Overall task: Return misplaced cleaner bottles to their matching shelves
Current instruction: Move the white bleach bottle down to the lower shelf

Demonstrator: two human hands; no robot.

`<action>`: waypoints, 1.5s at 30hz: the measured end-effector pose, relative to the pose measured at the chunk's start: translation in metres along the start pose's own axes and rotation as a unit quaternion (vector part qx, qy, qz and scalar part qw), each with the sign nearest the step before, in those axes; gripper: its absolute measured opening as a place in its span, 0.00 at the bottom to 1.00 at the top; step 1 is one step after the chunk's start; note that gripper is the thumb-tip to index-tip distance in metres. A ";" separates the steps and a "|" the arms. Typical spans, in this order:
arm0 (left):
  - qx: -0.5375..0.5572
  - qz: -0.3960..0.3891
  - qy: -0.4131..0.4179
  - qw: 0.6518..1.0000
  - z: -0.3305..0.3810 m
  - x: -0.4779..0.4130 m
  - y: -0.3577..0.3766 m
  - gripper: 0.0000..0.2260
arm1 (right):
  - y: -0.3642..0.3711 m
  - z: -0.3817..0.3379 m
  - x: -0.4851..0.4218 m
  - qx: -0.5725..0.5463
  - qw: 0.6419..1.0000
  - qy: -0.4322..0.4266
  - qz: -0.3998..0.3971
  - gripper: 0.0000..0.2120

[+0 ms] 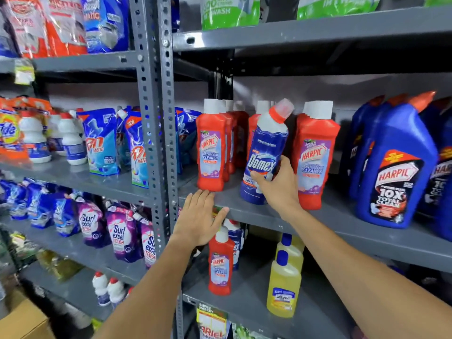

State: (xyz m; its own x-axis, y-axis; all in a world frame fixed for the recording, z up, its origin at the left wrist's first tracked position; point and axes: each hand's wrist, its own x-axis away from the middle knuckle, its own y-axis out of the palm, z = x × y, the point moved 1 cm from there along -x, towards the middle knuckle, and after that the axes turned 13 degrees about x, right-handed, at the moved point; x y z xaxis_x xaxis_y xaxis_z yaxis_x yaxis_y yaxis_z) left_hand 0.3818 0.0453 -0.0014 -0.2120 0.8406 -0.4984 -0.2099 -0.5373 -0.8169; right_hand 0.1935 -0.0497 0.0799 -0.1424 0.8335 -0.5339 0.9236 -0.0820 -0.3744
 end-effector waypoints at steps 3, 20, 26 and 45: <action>-0.007 -0.013 -0.003 1.000 0.003 -0.001 -0.006 0.32 | -0.019 -0.005 0.017 -0.031 1.000 -0.004 0.002 0.30; 0.010 0.034 -0.050 0.998 -0.027 0.122 0.068 0.37 | -0.018 0.052 0.148 -0.001 0.993 -0.026 -0.112 0.26; -0.013 -0.091 -0.055 0.994 -0.058 0.149 0.128 0.38 | 0.025 0.117 0.173 0.063 0.985 0.028 -0.160 0.27; 0.029 -0.276 -0.124 0.953 -0.134 0.160 0.255 0.37 | 0.146 0.232 0.161 0.141 0.954 0.229 -0.135 0.32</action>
State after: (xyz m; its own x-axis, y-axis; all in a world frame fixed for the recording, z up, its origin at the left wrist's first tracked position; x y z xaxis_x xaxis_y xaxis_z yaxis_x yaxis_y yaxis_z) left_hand 0.4220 0.0517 -0.3286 -0.2712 0.9581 0.0925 -0.4049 -0.0264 -0.9140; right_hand 0.2225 -0.0540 -0.2365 -0.1313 0.9910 -0.0272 0.7332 0.0786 -0.6755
